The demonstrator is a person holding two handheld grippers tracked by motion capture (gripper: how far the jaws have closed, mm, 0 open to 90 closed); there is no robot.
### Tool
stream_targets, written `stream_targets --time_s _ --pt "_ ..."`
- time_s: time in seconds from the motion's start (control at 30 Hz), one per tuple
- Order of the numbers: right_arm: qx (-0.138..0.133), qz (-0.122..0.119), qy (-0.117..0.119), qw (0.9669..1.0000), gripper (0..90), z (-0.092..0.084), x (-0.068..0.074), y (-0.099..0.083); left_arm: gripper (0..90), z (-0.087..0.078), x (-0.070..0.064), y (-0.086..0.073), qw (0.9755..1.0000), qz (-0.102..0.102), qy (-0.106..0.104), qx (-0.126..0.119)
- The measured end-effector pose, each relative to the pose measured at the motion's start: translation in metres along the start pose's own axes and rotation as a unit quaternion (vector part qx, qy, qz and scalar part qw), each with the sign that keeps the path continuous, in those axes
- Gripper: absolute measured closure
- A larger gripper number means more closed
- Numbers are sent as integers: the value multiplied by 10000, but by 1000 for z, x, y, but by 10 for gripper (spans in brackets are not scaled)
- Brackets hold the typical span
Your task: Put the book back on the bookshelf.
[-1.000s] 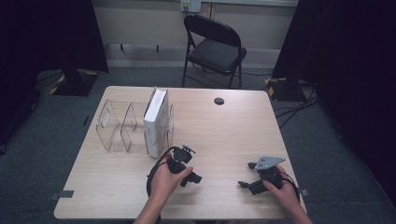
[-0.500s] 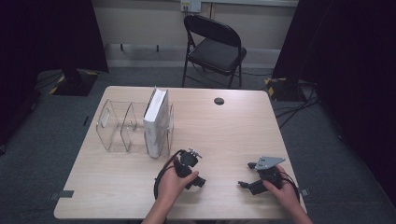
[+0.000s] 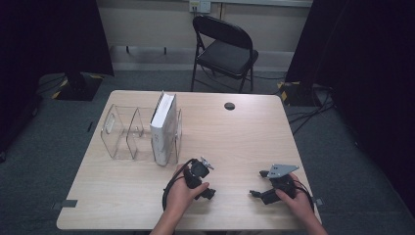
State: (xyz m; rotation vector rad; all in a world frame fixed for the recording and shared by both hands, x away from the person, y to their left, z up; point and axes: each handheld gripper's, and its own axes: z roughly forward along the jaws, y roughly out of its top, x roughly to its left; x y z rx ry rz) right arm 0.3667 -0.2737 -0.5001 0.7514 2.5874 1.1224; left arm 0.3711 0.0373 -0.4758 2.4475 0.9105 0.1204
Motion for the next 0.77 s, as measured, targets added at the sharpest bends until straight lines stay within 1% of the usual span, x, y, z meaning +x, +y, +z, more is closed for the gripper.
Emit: stream_targets --time_s 0.07,0.1,0.13,0.17,0.2,0.27,0.33,0.4,0.47,0.53,0.57,0.6,0.7,0.77 --pt "-2 -3 0 10000 123 0 0 0 98 1 -1 -1 10000 87 -27 -28" --pt "-3 -6 0 10000 123 0 0 0 78 2 -3 -2 9999 92 -34 -75" --pt "-3 -4 1 10000 123 0 0 0 56 4 -4 -3 9998 164 -9 -118" --pt "-3 3 -4 10000 123 0 0 0 39 6 -5 -4 9997 193 31 -124" --pt "-1 -4 -1 10000 123 0 0 0 28 6 -6 -4 9996 245 2 -112" --pt "5 1 -15 10000 123 0 0 0 4 7 -7 -4 9994 318 25 -97" --pt "-1 -7 -15 10000 123 0 0 0 0 7 -8 -5 9992 384 104 -95" --pt "-1 -1 -22 10000 123 0 0 0 0 7 -8 -6 9991 397 72 -124" --pt "-7 -2 -9 10000 123 0 0 0 0 8 -9 -7 9989 415 116 -184" --pt "-3 -4 -22 10000 123 0 0 0 0 8 -9 -9 9986 469 100 -224" --pt "-3 -4 -23 10000 122 0 0 0 0 8 -9 -10 9983 515 149 -244" --pt "0 -2 -33 10000 121 0 0 0 0 8 -9 -10 9983 512 111 -256" --pt "5 1 -29 10000 120 0 0 0 0 8 -9 -12 9980 532 137 -315" --pt "3 -8 -36 10000 120 0 0 0 0 8 -9 -13 9979 541 111 -333"
